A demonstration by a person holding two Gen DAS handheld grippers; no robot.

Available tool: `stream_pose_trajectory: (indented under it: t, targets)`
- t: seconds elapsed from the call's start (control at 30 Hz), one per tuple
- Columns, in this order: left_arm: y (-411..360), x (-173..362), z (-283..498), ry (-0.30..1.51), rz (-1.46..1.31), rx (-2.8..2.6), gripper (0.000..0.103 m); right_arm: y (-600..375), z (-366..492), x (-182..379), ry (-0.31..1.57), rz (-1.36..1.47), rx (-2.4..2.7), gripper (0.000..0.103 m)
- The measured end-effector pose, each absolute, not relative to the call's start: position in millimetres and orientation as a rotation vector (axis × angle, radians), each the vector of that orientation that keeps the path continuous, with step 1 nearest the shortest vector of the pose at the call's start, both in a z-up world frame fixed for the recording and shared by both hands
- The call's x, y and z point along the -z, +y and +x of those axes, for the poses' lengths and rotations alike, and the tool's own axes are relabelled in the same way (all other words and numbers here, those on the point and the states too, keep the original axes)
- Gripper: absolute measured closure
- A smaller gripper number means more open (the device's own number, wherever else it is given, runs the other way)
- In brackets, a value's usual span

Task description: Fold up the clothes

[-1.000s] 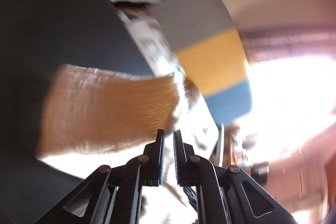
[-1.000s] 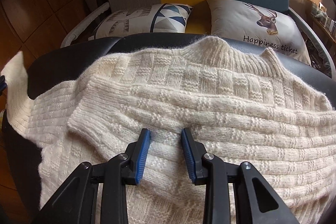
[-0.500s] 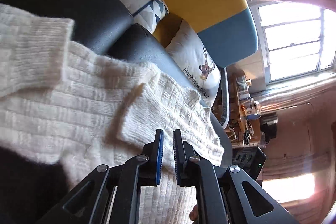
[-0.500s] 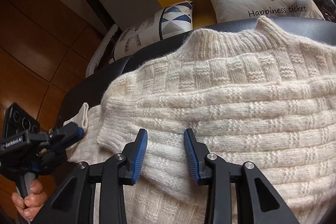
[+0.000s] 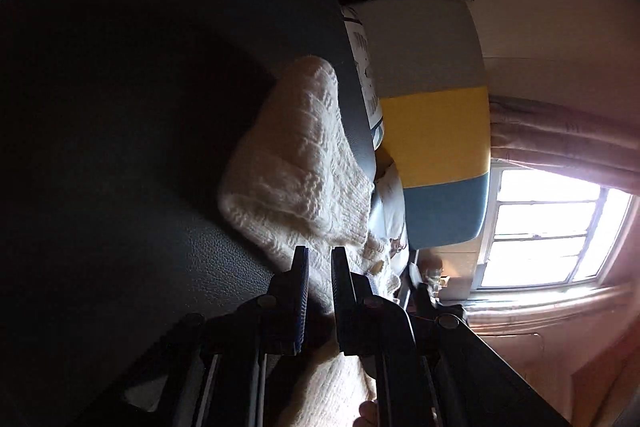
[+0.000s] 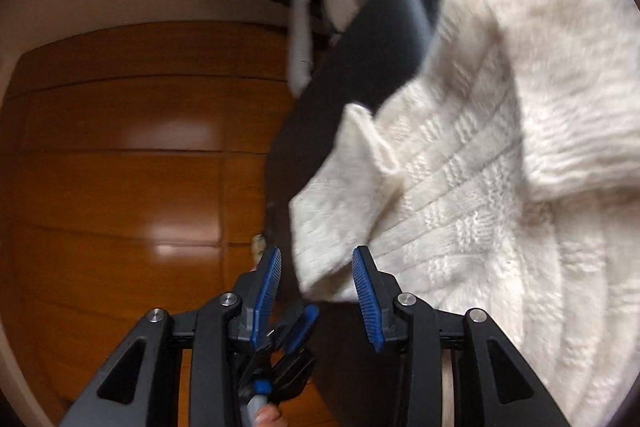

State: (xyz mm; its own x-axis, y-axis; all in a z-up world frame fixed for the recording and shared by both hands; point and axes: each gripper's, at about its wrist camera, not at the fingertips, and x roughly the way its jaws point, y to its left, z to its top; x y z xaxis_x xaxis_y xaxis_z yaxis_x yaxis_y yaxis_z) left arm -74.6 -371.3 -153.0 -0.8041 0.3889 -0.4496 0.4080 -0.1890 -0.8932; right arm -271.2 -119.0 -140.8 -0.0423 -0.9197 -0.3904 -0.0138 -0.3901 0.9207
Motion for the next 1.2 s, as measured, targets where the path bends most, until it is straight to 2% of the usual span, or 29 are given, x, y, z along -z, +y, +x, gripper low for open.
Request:
stream_pose_trajectory:
  t: [0.13,0.3,0.47,0.57,0.7,0.77,0.8,0.87,0.93,1.03,1.13,1.2]
  targets:
    - [-371.8,156.5,-71.6,2.028,0.952,2.216,0.093,-136.1,-273.7,146.6,-1.034,1.564,1.666,0.065]
    - [-369.4,168.3,-68.9,2.079,0.961,2.192,0.09,-151.5,-273.5,135.5,-1.028,1.49,1.784,0.065]
    - [-370.7,174.5,-68.8,2.079,0.972,2.192,0.09,-168.2,-268.7,157.0,-1.115,1.463,1.726,0.074]
    - [-373.4,178.2,-68.4,2.089,0.97,2.184,0.09,-163.1,-269.7,160.7,-1.151,1.455,1.704,0.074]
    - [-375.1,186.6,-67.0,2.116,0.967,2.153,0.086,-164.6,-271.7,162.8,-1.222,1.504,1.674,0.068]
    - [-373.9,190.0,-67.4,2.121,0.979,2.146,0.086,-169.2,-270.2,161.1,-1.211,1.503,1.711,0.068]
    - [-373.1,191.0,-67.9,2.117,0.988,2.145,0.086,-175.1,-270.8,157.2,-1.13,1.51,1.731,0.068]
    - [-373.2,192.4,-66.4,2.116,0.999,2.149,0.086,-185.8,-271.8,150.5,-0.984,1.525,1.767,0.075]
    - [-374.2,191.4,-65.2,2.105,1.006,2.162,0.086,-191.3,-271.1,148.8,-0.939,1.537,1.804,0.09]
    - [-377.7,187.4,-63.7,2.075,1.02,2.182,0.085,-194.3,-268.1,152.8,-0.95,1.522,1.818,0.09]
    - [-379.5,187.1,-62.9,2.068,1.022,2.181,0.085,-191.5,-273.1,167.5,-1.109,1.501,1.751,0.09]
    - [-379.0,186.1,-63.4,2.066,1.021,2.179,0.085,-199.0,-275.4,164.4,-0.999,1.524,1.747,0.091]
